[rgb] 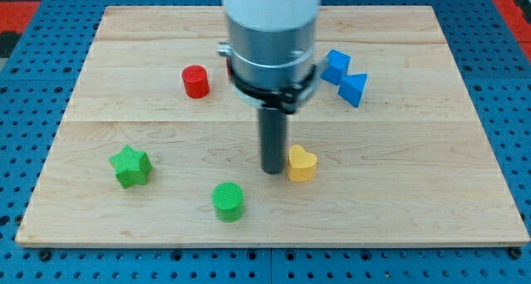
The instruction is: Push the green star and green circle upwards slightly
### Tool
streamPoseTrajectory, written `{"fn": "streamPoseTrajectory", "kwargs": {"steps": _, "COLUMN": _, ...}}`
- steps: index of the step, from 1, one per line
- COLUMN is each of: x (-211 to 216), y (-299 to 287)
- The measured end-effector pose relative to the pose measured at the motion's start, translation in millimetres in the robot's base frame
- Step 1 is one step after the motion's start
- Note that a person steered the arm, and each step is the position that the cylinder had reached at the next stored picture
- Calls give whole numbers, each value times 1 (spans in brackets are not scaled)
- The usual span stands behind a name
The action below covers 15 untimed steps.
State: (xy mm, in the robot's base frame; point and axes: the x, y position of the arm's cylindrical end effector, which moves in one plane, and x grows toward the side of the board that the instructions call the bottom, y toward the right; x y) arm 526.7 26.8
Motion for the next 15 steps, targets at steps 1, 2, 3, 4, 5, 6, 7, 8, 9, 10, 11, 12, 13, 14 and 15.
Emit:
{"fn": "streamPoseTrajectory", "kwargs": {"steps": 1, "x": 9, "y": 48}}
{"fn": "streamPoseTrajectory", "kwargs": {"steps": 2, "x": 16, "y": 50}}
{"fn": "streamPoseTrajectory", "kwargs": {"steps": 3, "x": 79, "y": 49}}
{"fn": "streamPoseTrajectory", "kwargs": {"steps": 4, "x": 91, "y": -12}}
{"fn": "streamPoseTrajectory", "kwargs": {"steps": 5, "x": 84, "y": -81}}
{"fn": "streamPoseTrajectory", "kwargs": {"steps": 6, "x": 66, "y": -87}}
{"fn": "streamPoseTrajectory", "kwargs": {"steps": 7, "x": 50, "y": -70}}
{"fn": "streamPoseTrajectory", "kwargs": {"steps": 8, "x": 80, "y": -108}}
{"fn": "streamPoseTrajectory", "kwargs": {"steps": 9, "x": 84, "y": -204}}
{"fn": "streamPoseTrajectory", "kwargs": {"steps": 10, "x": 34, "y": -214}}
{"fn": "streamPoseTrajectory", "kwargs": {"steps": 11, "x": -4, "y": -162}}
{"fn": "streamPoseTrajectory", "kwargs": {"steps": 12, "x": 3, "y": -167}}
{"fn": "streamPoseTrajectory", "kwargs": {"steps": 13, "x": 39, "y": -204}}
{"fn": "streamPoseTrajectory", "kwargs": {"steps": 14, "x": 8, "y": -243}}
{"fn": "streamPoseTrajectory", "kwargs": {"steps": 15, "x": -10, "y": -206}}
